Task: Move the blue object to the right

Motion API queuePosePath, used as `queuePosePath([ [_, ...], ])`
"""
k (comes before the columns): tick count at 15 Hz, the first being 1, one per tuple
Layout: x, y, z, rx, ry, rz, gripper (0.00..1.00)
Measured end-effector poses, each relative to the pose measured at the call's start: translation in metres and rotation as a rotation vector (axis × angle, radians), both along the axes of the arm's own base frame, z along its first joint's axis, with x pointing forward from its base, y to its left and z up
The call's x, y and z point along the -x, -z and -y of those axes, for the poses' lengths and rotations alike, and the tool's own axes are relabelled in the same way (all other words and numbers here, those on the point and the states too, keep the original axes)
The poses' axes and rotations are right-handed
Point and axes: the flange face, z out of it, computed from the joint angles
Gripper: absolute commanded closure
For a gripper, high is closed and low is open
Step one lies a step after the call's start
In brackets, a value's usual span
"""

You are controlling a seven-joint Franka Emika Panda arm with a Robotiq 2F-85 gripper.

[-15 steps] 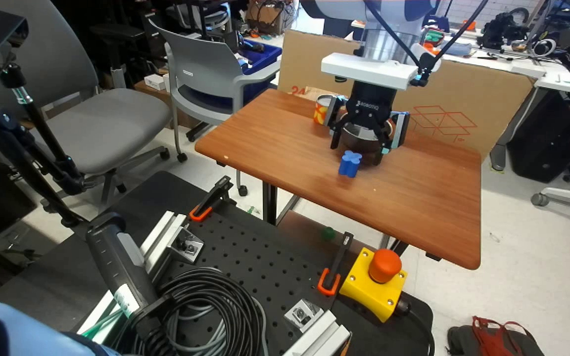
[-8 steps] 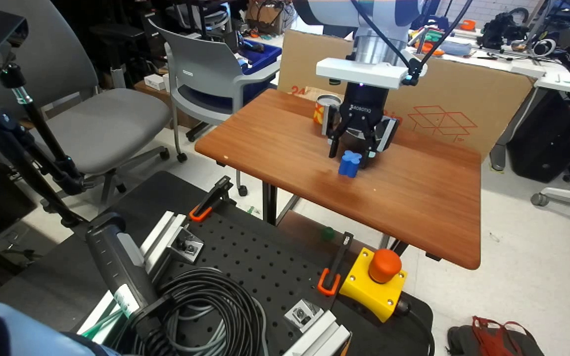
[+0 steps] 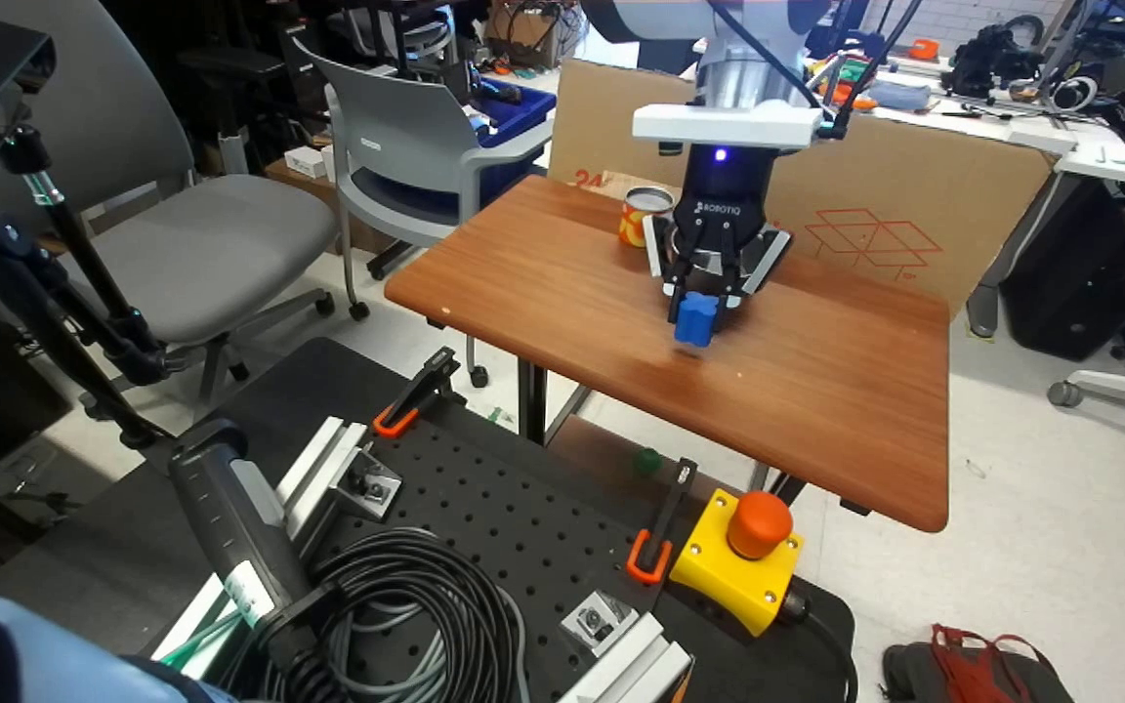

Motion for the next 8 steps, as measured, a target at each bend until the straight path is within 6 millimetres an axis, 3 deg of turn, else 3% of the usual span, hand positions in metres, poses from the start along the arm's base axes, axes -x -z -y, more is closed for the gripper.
queuePosePath([
  [4, 0.005, -0.054, 0.022, 0.005, -0.040, -0.056, 0.82],
  [8, -0.003, -0.103, 0.090, -0.002, 0.022, -0.046, 0.82],
])
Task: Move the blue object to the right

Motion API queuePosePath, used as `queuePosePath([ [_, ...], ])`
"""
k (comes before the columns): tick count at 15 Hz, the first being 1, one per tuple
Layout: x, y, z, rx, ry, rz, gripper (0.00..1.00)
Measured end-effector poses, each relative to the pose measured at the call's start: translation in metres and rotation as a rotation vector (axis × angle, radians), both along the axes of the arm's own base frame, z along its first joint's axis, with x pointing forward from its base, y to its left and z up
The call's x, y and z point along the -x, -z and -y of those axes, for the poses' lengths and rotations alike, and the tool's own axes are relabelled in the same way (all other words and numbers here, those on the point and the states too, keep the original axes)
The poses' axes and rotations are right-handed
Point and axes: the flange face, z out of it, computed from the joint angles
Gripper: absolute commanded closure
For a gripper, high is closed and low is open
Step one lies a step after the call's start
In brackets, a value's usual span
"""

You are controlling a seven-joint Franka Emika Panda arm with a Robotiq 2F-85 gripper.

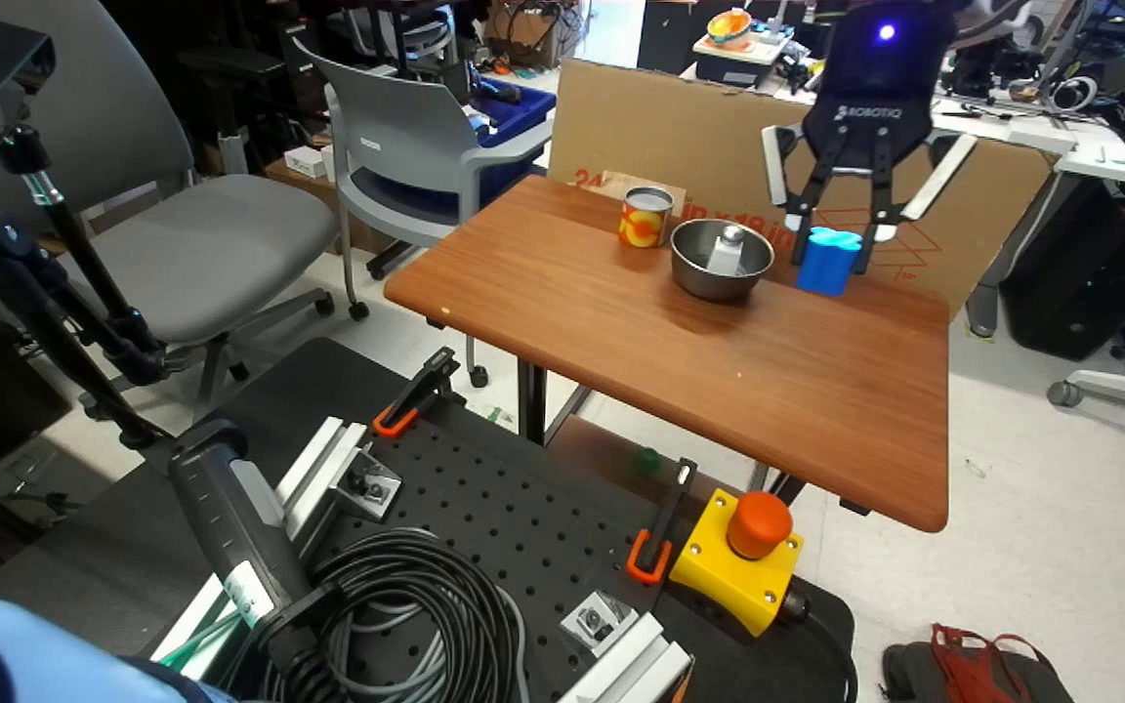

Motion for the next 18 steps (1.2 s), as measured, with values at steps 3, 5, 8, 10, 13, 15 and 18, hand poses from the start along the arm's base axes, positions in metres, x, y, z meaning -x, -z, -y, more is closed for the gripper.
queuePosePath([
  [3, -0.006, -0.006, 0.051, 0.005, 0.051, -0.013, 0.82],
  [5, -0.010, 0.006, 0.075, 0.020, 0.076, -0.044, 0.82],
  [8, -0.019, 0.045, 0.095, 0.049, 0.085, -0.094, 0.82],
  [10, -0.027, 0.073, 0.101, 0.060, 0.083, -0.121, 0.82],
  [13, -0.036, 0.112, 0.106, 0.084, 0.088, -0.149, 0.82],
  [15, -0.041, 0.133, 0.108, 0.098, 0.092, -0.161, 0.82],
  [18, -0.046, 0.142, 0.110, 0.116, 0.093, -0.181, 0.57],
])
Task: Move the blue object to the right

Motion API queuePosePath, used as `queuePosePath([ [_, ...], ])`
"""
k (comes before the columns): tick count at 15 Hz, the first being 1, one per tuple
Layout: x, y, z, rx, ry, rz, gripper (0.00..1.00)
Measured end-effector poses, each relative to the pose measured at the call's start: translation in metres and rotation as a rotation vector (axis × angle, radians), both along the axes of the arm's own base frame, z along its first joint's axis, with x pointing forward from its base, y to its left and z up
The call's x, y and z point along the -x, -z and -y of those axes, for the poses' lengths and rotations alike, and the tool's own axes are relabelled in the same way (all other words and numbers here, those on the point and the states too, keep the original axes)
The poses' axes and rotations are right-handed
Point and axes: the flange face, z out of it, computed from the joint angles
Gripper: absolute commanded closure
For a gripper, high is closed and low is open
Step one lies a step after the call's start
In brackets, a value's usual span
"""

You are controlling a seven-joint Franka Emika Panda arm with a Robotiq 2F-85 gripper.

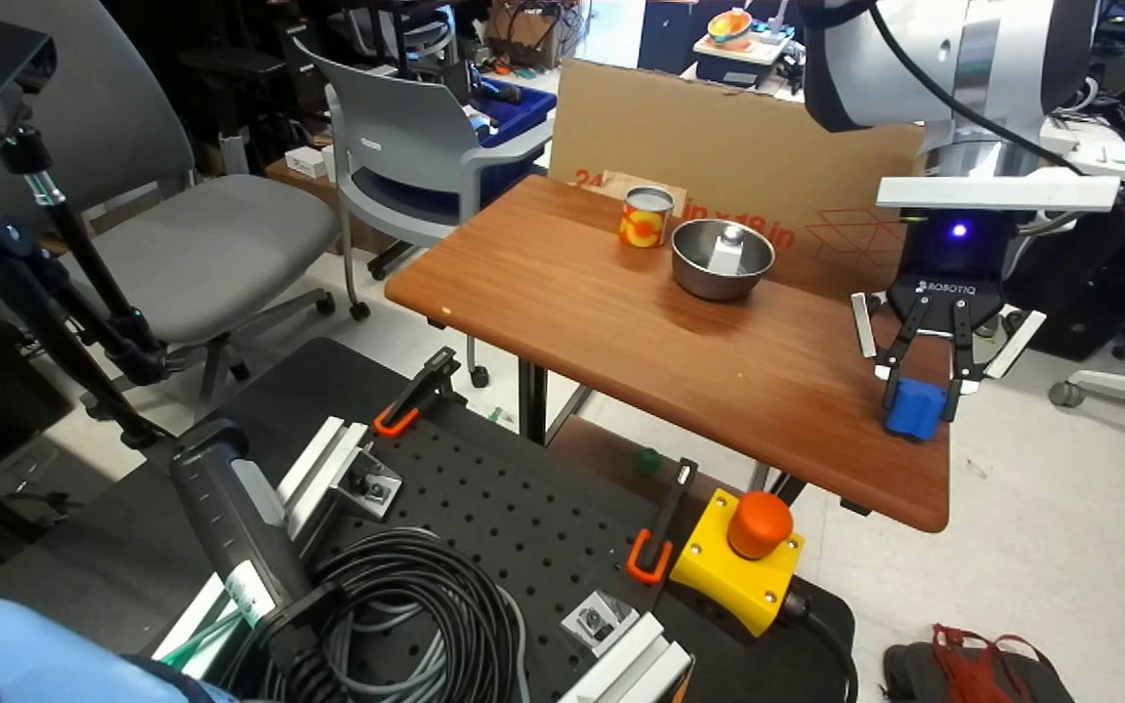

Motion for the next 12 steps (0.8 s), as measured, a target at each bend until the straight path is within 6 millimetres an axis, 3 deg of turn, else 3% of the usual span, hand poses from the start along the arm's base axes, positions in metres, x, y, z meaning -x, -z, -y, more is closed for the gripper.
queuePosePath([
  [1, -0.001, 0.000, 0.001, 0.005, -0.002, 0.000, 0.31],
  [3, -0.002, 0.000, 0.002, 0.010, -0.004, 0.001, 0.30],
  [7, -0.004, 0.000, 0.000, 0.020, -0.032, 0.007, 0.01],
  [10, -0.008, -0.009, -0.010, 0.016, -0.079, 0.047, 0.00],
  [12, -0.010, -0.027, -0.022, 0.001, -0.128, 0.099, 0.00],
])
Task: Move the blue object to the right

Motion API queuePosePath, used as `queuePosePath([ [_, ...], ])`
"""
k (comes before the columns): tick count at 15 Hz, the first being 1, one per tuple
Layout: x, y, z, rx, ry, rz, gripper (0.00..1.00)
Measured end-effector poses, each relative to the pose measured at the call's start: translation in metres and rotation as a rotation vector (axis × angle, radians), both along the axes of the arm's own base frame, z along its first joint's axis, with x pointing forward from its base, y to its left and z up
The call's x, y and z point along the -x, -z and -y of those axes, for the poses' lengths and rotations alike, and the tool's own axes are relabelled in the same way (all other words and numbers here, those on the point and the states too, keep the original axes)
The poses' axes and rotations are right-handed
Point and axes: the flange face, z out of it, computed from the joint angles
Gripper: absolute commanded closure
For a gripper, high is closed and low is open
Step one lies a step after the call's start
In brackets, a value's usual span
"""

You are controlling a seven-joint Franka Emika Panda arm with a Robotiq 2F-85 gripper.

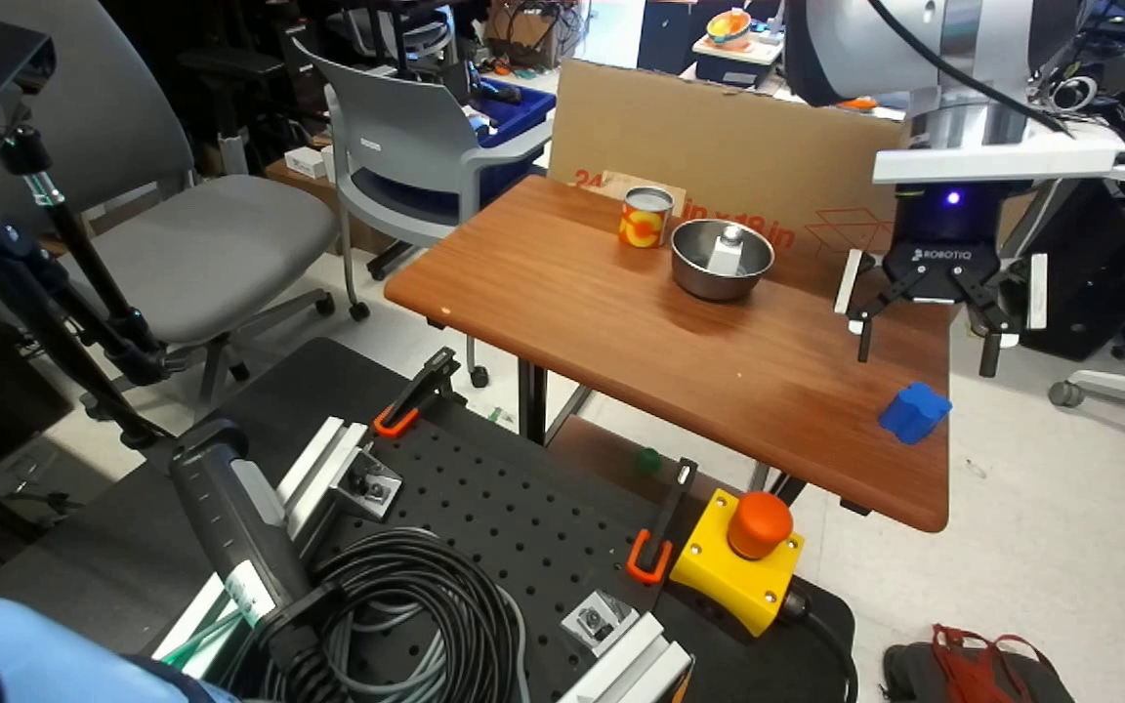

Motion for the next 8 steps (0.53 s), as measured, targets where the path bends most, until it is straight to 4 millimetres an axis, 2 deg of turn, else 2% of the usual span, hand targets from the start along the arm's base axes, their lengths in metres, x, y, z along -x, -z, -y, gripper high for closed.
queuePosePath([
  [3, -0.001, -0.045, -0.023, -0.046, -0.089, 0.121, 0.00],
  [6, 0.012, -0.090, -0.041, -0.105, -0.148, 0.244, 0.00],
  [8, 0.017, -0.103, -0.043, -0.106, -0.149, 0.256, 0.00],
])
